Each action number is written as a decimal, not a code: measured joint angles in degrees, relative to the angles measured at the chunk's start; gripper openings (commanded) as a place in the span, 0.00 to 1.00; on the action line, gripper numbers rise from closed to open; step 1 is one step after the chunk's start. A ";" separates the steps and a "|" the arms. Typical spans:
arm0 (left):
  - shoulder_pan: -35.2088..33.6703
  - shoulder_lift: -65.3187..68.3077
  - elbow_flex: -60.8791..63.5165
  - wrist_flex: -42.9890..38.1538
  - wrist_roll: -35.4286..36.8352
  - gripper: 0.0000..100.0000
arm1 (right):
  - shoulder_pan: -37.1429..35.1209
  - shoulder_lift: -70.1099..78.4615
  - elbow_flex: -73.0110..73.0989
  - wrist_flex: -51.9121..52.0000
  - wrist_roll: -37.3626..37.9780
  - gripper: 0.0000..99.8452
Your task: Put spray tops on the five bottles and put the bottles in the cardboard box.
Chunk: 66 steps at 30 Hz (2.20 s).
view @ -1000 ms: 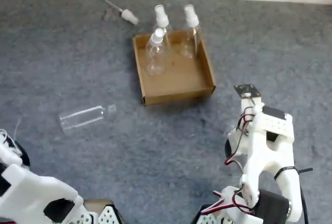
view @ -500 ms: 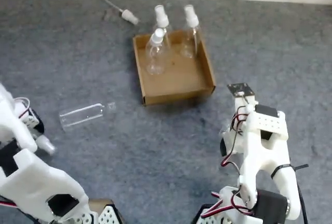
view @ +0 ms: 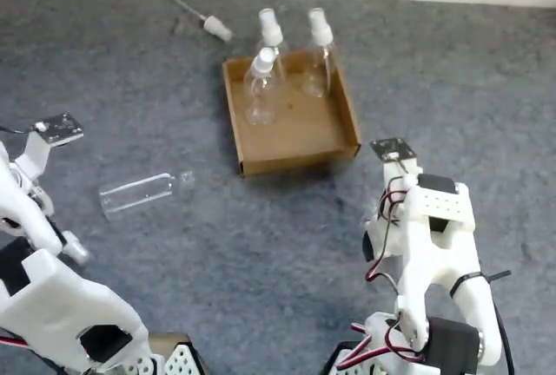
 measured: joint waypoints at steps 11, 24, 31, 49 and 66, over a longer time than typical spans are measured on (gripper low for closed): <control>0.00 0.00 11.69 -17.85 -1.76 0.26 | -0.18 0.00 0.00 0.00 0.00 0.01; 0.35 -8.18 28.04 -31.38 -1.76 0.00 | -0.18 0.00 0.00 0.00 0.00 0.01; 0.44 -13.98 29.01 -31.12 -1.14 0.00 | -0.18 0.00 0.18 -0.09 0.00 0.01; 0.09 -22.15 21.89 -20.04 29.54 0.11 | -0.18 -0.18 0.44 -0.26 0.00 0.01; -3.52 -32.88 48.44 -39.56 -2.73 0.20 | -0.18 -0.18 0.44 -0.26 0.00 0.01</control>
